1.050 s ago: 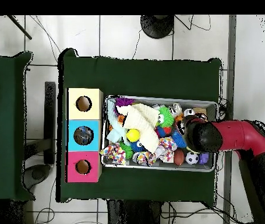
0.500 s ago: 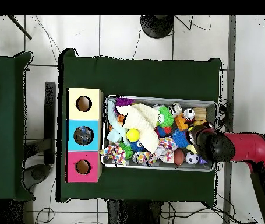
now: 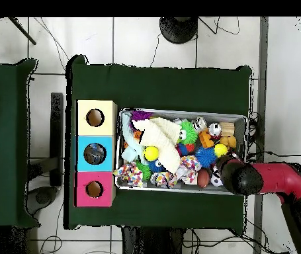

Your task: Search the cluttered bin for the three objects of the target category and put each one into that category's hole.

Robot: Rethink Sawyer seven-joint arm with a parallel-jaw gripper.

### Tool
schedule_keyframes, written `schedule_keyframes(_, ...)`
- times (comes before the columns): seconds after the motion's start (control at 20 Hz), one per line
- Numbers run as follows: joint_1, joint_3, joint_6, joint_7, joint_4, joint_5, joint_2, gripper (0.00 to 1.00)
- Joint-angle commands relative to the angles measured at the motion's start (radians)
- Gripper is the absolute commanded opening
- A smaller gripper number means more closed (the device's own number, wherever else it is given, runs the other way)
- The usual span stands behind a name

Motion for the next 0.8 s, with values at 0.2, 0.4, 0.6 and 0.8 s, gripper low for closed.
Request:
schedule_keyframes(0.2,0.012,-0.024,0.041,-0.234,0.076,-0.103,0.03,1.0)
schedule_keyframes(0.4,0.021,-0.031,0.06,-0.233,0.052,-0.112,0.029,1.0)
schedule_keyframes(0.6,0.025,-0.039,0.079,-0.233,0.036,-0.112,0.015,1.0)
schedule_keyframes(0.8,0.028,-0.036,0.071,-0.239,0.04,-0.118,0.0,1.0)
